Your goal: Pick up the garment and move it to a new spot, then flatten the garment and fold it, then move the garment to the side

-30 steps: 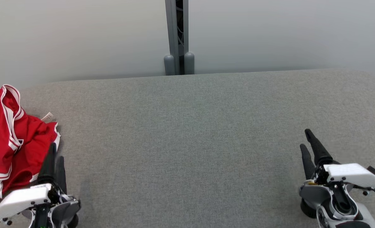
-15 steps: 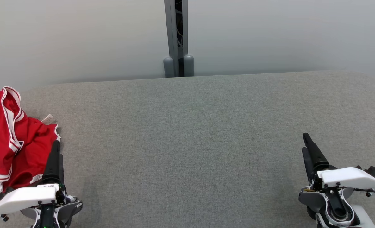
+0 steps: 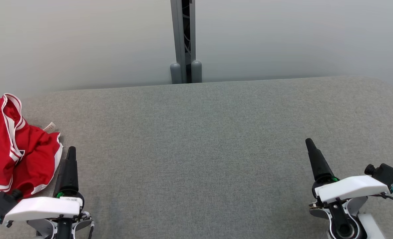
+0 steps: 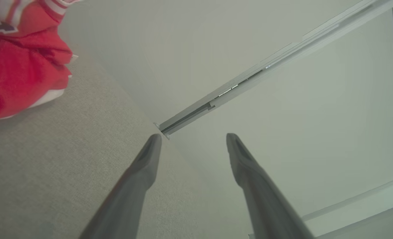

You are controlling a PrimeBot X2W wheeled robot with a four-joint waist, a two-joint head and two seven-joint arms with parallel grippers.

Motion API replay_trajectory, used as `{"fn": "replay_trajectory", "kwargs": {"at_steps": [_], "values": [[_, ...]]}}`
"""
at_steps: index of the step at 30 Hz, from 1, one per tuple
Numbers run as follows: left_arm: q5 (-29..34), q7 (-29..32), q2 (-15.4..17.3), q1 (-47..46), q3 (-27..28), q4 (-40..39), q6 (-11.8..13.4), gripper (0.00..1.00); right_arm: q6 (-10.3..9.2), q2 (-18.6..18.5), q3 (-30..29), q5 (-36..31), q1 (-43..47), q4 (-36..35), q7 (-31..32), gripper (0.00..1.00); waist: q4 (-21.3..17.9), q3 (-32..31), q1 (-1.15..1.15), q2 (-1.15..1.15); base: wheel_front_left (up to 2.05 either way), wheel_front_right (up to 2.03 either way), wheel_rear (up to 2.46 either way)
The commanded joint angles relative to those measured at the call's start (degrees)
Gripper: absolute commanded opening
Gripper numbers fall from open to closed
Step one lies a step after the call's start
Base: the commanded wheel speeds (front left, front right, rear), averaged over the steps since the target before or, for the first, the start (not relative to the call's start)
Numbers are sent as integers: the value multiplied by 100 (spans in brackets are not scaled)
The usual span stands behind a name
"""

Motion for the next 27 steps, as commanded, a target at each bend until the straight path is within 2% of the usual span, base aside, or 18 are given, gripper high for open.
{"fn": "replay_trajectory", "kwargs": {"at_steps": [1,11,27], "values": [[308,-63,33,-23,-57,-162,-4,100,8,-33,31,-334,-28,-166,-75,100,-4,-8,0,0,0,0,0],[1492,-294,34,166,-432,-427,152,100,9,-21,124,-1402,197,-512,-264,100,-38,-38,0,0,0,0,0],[2776,-617,68,380,-837,-770,346,100,10,-36,231,-2549,471,-911,-523,100,-81,-89,0,0,0,0,0]]}}
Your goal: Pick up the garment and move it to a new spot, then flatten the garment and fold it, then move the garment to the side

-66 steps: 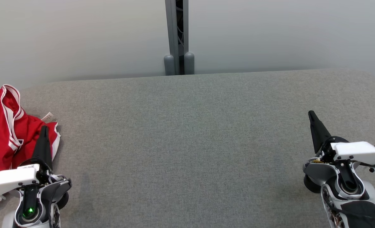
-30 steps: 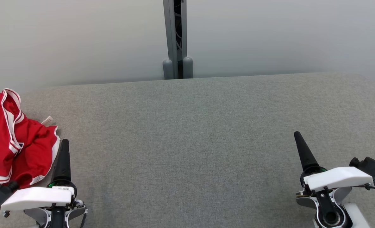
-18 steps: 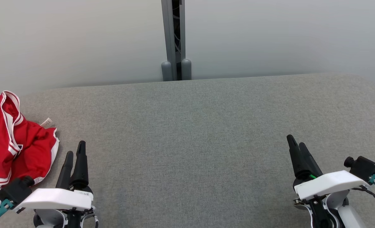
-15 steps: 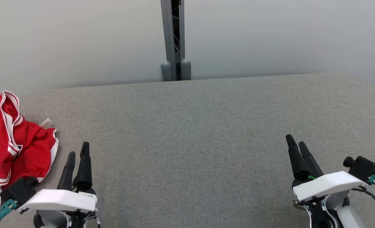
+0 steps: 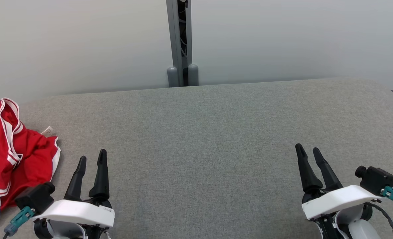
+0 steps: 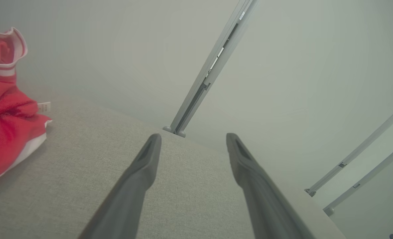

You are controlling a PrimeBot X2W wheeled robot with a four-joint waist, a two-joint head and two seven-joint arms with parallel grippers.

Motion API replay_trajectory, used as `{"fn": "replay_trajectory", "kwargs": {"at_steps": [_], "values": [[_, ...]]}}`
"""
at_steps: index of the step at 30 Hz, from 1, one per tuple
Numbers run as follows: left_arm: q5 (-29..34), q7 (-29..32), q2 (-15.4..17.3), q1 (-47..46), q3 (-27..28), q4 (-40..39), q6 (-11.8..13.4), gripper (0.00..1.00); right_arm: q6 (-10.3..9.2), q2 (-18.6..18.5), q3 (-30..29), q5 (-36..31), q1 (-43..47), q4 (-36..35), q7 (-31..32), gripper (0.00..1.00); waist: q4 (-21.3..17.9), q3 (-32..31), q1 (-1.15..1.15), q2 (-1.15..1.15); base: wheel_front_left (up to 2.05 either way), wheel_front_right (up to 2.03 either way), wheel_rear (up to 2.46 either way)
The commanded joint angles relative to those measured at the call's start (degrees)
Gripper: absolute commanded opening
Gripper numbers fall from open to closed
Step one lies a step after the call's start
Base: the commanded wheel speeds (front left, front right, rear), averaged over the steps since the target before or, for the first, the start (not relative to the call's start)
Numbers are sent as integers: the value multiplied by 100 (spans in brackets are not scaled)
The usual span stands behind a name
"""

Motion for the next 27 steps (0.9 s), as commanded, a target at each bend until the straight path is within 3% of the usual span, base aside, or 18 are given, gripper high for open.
{"fn": "replay_trajectory", "kwargs": {"at_steps": [1,27], "values": [[156,-52,48,-2,-26,-105,26,100,9,-41,17,-153,-22,-114,-56,100,-3,-3,0,0,0,0,0],[1542,-482,54,359,-238,-230,113,100,10,-64,-44,-1750,319,-552,-405,100,-23,-111,0,0,0,0,0]]}}
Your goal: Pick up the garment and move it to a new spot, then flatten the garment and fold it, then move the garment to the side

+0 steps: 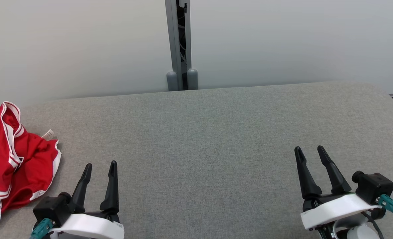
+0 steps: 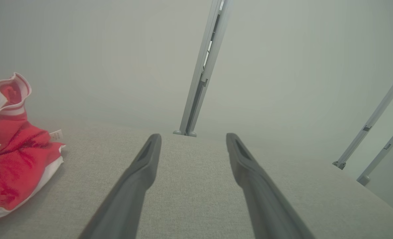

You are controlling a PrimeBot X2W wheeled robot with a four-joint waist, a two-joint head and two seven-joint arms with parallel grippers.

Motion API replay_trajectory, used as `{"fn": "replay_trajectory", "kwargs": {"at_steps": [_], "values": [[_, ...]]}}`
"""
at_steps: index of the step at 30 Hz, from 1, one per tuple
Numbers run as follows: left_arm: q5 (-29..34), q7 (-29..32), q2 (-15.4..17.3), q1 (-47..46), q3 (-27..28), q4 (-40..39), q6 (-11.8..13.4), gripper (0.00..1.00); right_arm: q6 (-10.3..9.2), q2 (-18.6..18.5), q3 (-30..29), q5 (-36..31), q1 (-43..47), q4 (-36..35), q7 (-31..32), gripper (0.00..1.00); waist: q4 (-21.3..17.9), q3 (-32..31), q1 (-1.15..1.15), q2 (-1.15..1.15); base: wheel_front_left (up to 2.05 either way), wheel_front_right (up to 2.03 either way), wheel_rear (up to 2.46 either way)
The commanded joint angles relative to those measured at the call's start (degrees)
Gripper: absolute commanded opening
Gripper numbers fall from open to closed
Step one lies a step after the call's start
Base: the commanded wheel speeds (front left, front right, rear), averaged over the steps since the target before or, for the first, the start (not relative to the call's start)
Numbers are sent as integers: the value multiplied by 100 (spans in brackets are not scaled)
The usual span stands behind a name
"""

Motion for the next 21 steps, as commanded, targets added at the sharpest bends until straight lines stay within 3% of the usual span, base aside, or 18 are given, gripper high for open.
{"fn": "replay_trajectory", "kwargs": {"at_steps": [1,21], "values": [[197,-68,38,34,-2,-82,38,100,10,-50,30,-206,32,-102,-71,100,-2,-8,0,0,0,0,0],[885,-362,43,314,-45,-58,90,100,12,-65,-20,-1192,336,-335,-307,100,28,-170,0,0,0,0,0]]}}
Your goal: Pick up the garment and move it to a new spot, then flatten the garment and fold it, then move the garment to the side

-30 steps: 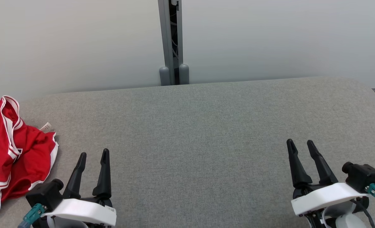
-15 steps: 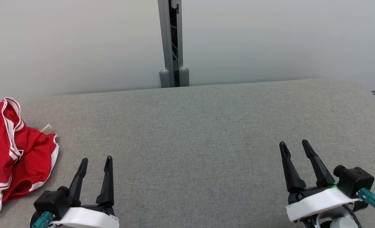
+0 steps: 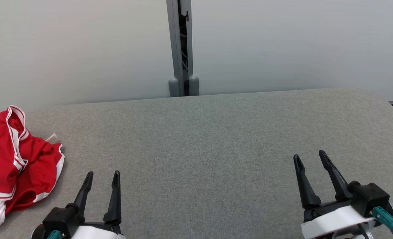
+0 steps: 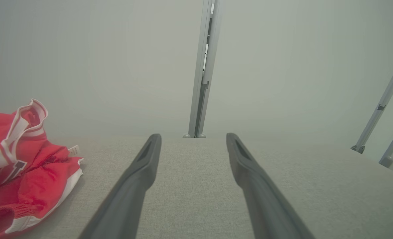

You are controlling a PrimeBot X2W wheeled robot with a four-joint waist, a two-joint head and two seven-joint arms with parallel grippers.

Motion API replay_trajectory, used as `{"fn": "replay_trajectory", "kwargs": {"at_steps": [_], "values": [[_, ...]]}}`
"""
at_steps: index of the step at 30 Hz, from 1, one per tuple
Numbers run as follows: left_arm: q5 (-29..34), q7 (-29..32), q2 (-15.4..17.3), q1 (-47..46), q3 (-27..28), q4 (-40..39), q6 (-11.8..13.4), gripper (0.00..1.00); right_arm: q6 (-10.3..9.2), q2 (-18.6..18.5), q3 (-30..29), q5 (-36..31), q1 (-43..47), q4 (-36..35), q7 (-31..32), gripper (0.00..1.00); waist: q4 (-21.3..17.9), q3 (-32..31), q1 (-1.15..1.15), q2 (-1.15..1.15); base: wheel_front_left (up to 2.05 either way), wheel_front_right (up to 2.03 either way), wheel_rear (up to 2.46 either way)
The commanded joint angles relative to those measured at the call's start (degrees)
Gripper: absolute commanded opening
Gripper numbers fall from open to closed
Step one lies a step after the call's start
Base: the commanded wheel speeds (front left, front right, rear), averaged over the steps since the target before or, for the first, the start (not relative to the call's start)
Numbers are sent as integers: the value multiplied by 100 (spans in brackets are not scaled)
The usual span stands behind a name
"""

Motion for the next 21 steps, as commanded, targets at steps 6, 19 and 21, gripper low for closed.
{"fn": "replay_trajectory", "kwargs": {"at_steps": [6,19,21], "values": [[349,-106,41,83,-21,-23,-3,100,11,-53,-18,-316,120,-113,-116,100,16,-46,0,0,0,0,0],[810,-242,46,162,-61,-140,-15,100,11,-57,-28,-740,259,-176,-219,100,264,-56,0,0,0,0,0],[776,-242,44,167,-48,-153,-6,100,11,-57,-11,-715,261,-165,-216,100,351,-52,0,0,0,0,0]]}}
